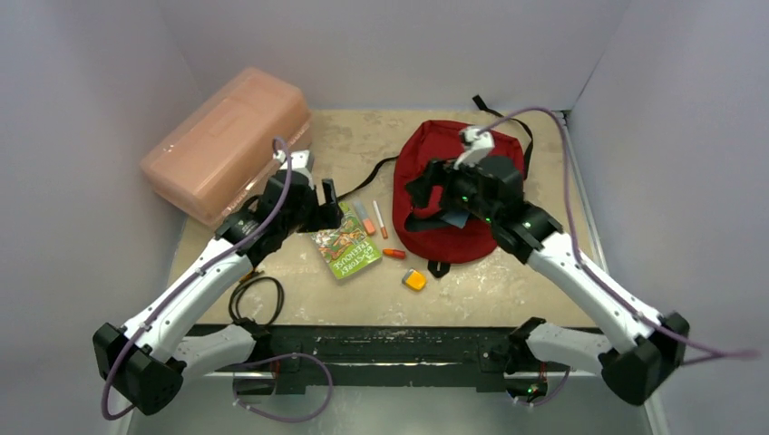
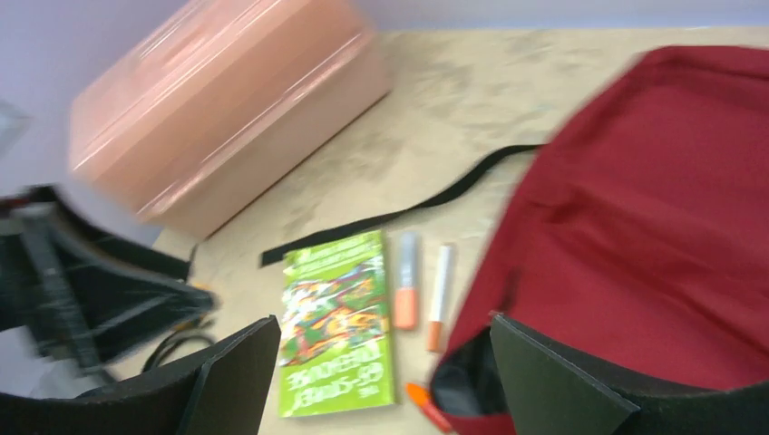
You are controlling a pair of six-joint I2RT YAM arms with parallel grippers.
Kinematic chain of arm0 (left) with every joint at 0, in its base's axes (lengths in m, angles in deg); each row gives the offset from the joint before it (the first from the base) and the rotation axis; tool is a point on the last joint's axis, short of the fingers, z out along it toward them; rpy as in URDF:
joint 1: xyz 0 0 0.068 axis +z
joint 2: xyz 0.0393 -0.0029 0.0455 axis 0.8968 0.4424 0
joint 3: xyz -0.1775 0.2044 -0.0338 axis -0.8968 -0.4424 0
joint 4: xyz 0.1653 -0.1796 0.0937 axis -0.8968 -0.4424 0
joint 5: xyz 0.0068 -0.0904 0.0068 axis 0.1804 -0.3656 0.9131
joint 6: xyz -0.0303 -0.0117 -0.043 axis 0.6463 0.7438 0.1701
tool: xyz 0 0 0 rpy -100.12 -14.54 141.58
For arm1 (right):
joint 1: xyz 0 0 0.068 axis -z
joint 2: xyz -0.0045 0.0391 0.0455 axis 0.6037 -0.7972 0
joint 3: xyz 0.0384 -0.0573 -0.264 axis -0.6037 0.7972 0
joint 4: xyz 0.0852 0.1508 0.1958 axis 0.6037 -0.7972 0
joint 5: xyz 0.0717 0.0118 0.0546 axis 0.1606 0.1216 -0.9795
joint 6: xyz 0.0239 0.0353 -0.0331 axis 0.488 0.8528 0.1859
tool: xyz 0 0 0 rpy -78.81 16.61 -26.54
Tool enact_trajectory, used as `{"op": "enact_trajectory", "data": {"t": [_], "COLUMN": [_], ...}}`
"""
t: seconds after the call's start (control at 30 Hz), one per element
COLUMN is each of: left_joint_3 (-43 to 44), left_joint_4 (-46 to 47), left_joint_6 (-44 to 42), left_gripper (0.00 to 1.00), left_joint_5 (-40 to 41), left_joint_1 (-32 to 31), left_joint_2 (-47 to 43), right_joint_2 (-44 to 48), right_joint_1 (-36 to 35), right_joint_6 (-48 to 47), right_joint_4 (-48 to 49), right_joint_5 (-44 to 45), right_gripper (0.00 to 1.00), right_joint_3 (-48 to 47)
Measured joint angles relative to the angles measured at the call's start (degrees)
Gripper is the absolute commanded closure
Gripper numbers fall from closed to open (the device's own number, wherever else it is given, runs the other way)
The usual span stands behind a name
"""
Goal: Pack the student bag
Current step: Pick up the book from the center of the board.
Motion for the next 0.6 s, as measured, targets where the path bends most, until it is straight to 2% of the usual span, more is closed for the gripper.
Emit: {"op": "enact_trajectory", "data": {"t": [0.2, 0.33, 0.47, 0.6], "left_joint_3": [-17.4, -24.8, -25.6, -25.8], "left_joint_4": [0.7, 4.2, 9.6, 14.8], "left_joint_6": [13.6, 21.6, 25.9, 27.6], "left_gripper": [0.19, 0.22, 0.32, 0.37], "left_joint_5": [-3.0, -5.2, -6.6, -7.2], "left_joint_1": [7.0, 9.6, 10.0, 10.1], "left_joint_2": [0.0, 2.1, 6.6, 11.0], "right_joint_2": [-22.5, -36.3, -43.3, -44.5], "right_joint_1": [-10.9, -15.1, -15.3, -14.0], "right_joint_6": [-1.8, -1.9, -1.9, -1.6], "right_joint_4": [8.2, 9.9, 9.8, 10.0], "right_joint_5": [-9.0, -14.3, -15.6, -15.7], "right_gripper": [0.13, 0.2, 0.21, 0.21], "right_joint_3": [-6.6, -8.9, -8.9, -8.9]}}
